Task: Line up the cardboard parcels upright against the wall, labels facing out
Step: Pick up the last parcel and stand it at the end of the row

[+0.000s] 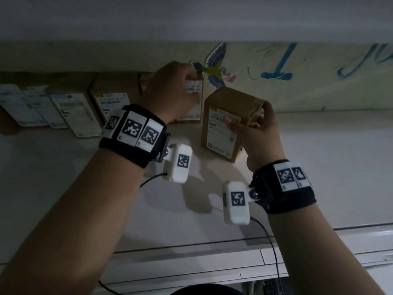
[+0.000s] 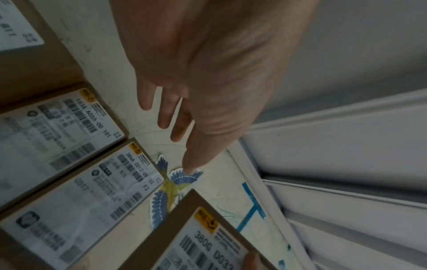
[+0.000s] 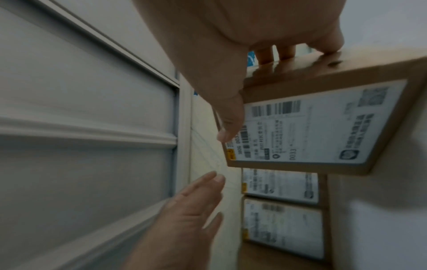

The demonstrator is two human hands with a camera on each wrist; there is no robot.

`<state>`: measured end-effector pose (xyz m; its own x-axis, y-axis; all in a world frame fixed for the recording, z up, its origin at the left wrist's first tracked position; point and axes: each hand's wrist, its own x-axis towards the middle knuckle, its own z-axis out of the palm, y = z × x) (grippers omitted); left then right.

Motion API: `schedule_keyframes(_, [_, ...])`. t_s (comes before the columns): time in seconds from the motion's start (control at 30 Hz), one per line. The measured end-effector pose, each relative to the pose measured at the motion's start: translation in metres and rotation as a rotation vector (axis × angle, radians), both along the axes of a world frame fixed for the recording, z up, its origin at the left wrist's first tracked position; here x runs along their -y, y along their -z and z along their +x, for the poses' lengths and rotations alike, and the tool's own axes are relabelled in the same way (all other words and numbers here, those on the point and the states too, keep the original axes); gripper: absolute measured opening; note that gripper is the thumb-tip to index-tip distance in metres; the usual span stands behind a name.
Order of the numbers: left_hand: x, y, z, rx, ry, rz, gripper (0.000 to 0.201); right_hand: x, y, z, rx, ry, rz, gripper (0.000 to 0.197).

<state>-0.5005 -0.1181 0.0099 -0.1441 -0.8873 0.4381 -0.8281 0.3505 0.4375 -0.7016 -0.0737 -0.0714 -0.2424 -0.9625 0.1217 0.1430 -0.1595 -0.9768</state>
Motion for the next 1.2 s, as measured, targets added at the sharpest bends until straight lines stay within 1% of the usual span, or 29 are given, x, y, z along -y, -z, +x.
schedule_keyframes(0.07, [0.017,-0.002,0.003,0.074,-0.051,0.053,0.057,0.016,0.002,0.001,-0.045,0.034,0.008,0.067])
schedule_keyframes(0.13, [0.031,-0.005,0.003,0.122,-0.084,0.101,0.062,0.032,0.002,0.0,-0.104,0.054,0.016,0.072])
schedule_keyframes(0.2, [0.04,-0.008,0.001,0.181,-0.103,0.161,0.064,0.047,-0.002,-0.002,-0.136,0.04,0.034,0.071])
schedule_keyframes(0.27, [0.051,-0.004,0.0,0.233,-0.122,0.201,0.067,0.06,-0.003,-0.006,-0.163,0.018,0.046,0.065])
schedule_keyframes(0.37, [0.065,0.01,0.001,0.348,-0.181,0.166,0.074,0.073,-0.005,-0.013,-0.23,-0.006,0.059,0.062])
schedule_keyframes(0.47, [0.071,0.017,0.0,0.392,-0.198,0.118,0.067,0.084,-0.005,-0.019,-0.255,-0.057,0.099,0.064])
schedule_keyframes(0.53, [0.071,0.02,-0.001,0.421,-0.193,0.115,0.068,0.092,-0.005,-0.023,-0.238,-0.108,0.116,0.066])
schedule_keyframes(0.63, [0.073,0.022,-0.001,0.425,-0.193,0.088,0.066,0.1,-0.007,-0.028,-0.218,-0.164,0.133,0.064])
schedule_keyframes(0.7, [0.074,0.023,0.001,0.423,-0.188,0.069,0.059,0.107,-0.009,-0.031,-0.191,-0.209,0.153,0.063])
schedule_keyframes(0.8, [0.074,0.025,0.001,0.421,-0.189,0.047,0.046,0.121,-0.011,-0.032,-0.218,-0.257,0.184,0.072])
schedule_keyframes(0.9, [0.072,0.027,-0.002,0.403,-0.199,0.042,0.041,0.133,-0.012,-0.034,-0.212,-0.298,0.211,0.086])
schedule_keyframes(0.93, [0.072,0.028,-0.001,0.391,-0.202,0.042,0.042,0.135,-0.01,-0.034,-0.207,-0.307,0.213,0.088])
schedule_keyframes(0.97, [0.072,0.029,-0.001,0.382,-0.202,0.041,0.044,0.136,-0.008,-0.035,-0.2,-0.306,0.211,0.084])
schedule_keyframes(1.07, [0.072,0.031,-0.001,0.376,-0.205,0.054,0.052,0.136,0.001,-0.038,-0.19,-0.254,0.255,0.061])
schedule_keyframes(1.1, [0.071,0.031,-0.001,0.378,-0.204,0.056,0.052,0.136,0.006,-0.038,-0.225,-0.235,0.276,0.059])
schedule_keyframes(1.13, [0.071,0.031,-0.002,0.38,-0.203,0.054,0.054,0.138,0.012,-0.038,-0.324,-0.223,0.289,0.061])
schedule_keyframes(1.2, [0.071,0.032,-0.002,0.378,-0.207,0.053,0.057,0.142,0.021,-0.037,-0.612,-0.205,0.305,0.071])
